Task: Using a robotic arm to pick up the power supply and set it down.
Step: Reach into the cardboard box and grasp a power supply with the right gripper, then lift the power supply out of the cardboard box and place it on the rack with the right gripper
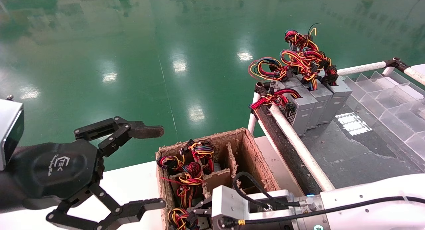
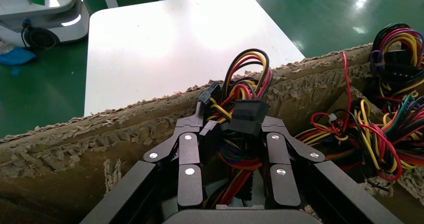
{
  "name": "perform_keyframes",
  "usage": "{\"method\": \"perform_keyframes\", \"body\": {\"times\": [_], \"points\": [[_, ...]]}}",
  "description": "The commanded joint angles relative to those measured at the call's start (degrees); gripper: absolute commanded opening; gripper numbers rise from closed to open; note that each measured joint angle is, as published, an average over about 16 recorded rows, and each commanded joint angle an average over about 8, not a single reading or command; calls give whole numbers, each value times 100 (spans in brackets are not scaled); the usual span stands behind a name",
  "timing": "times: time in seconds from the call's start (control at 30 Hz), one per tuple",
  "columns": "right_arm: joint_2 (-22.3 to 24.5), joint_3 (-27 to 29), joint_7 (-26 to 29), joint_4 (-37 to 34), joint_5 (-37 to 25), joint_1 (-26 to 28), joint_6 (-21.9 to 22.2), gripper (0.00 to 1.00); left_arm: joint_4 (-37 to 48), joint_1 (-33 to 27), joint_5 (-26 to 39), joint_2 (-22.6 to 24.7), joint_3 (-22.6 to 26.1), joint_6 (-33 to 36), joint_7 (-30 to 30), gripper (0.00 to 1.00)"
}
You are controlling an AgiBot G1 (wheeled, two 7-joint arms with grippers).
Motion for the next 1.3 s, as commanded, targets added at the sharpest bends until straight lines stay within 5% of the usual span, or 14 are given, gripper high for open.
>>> {"method": "perform_keyframes", "body": {"times": [0.03,0.43,0.87,1.3], "points": [[-5,-3,-10,-18,-1,-2,-5,0,0,0,0,0,1,0,0,100],[177,289,-106,-43,400,-55,33,0,0,-1,-3,-2,4,-2,2,100],[988,1187,262,705,1582,-174,216,0,0,-2,-5,-3,7,-3,4,100],[1846,2147,413,276,2583,96,275,0,0,-2,-7,-4,11,-5,5,100]]}}
